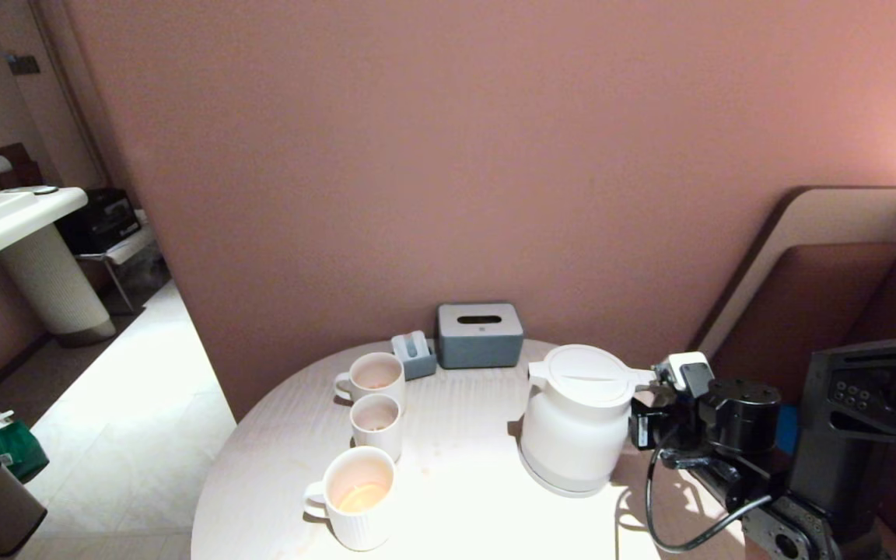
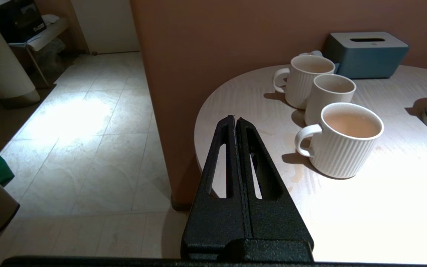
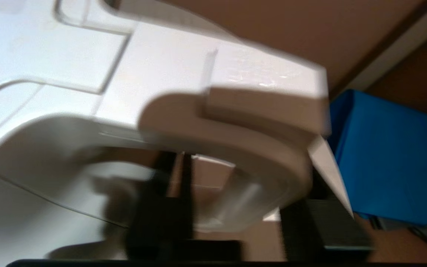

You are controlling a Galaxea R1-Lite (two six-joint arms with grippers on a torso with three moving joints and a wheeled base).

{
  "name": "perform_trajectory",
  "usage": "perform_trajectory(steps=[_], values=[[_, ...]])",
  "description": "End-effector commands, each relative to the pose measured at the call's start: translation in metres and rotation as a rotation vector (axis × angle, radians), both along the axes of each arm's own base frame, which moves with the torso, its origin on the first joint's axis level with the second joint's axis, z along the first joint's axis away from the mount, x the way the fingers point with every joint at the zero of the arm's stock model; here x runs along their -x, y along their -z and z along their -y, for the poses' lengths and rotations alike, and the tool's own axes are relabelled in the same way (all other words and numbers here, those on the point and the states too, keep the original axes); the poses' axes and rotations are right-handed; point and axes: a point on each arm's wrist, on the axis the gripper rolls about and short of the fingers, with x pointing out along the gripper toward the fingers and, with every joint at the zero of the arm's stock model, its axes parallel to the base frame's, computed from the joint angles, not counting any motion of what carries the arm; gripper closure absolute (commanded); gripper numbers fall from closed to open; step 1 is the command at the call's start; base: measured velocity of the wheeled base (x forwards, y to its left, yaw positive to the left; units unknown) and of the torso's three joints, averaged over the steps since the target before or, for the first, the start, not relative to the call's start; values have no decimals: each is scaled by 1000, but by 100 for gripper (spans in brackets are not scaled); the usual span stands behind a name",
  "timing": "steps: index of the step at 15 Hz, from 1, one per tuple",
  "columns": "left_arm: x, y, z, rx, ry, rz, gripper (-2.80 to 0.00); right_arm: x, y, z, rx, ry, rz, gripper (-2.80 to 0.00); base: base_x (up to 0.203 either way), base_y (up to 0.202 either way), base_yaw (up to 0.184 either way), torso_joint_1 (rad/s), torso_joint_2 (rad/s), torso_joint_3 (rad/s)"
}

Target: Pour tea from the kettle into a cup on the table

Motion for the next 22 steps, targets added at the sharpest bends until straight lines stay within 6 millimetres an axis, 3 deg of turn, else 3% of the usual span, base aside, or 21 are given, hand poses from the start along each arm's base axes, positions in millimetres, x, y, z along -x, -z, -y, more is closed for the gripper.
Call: perform_trajectory(steps=[1, 6, 16, 22], values=[[0, 0, 0, 1, 0, 0, 0, 0, -7, 0, -20, 5, 52, -280, 0, 0, 0, 0, 0, 0], [0, 0, 0, 1, -1, 0, 0, 6, -9, 2, -18, 10, 43, -280, 0, 0, 0, 0, 0, 0], [0, 0, 0, 1, 0, 0, 0, 64, -17, 13, 5, 3, -76, -280, 0, 0, 0, 0, 0, 0], [0, 0, 0, 1, 0, 0, 0, 104, -50, 22, -1, 8, -41, -280, 0, 0, 0, 0, 0, 0]])
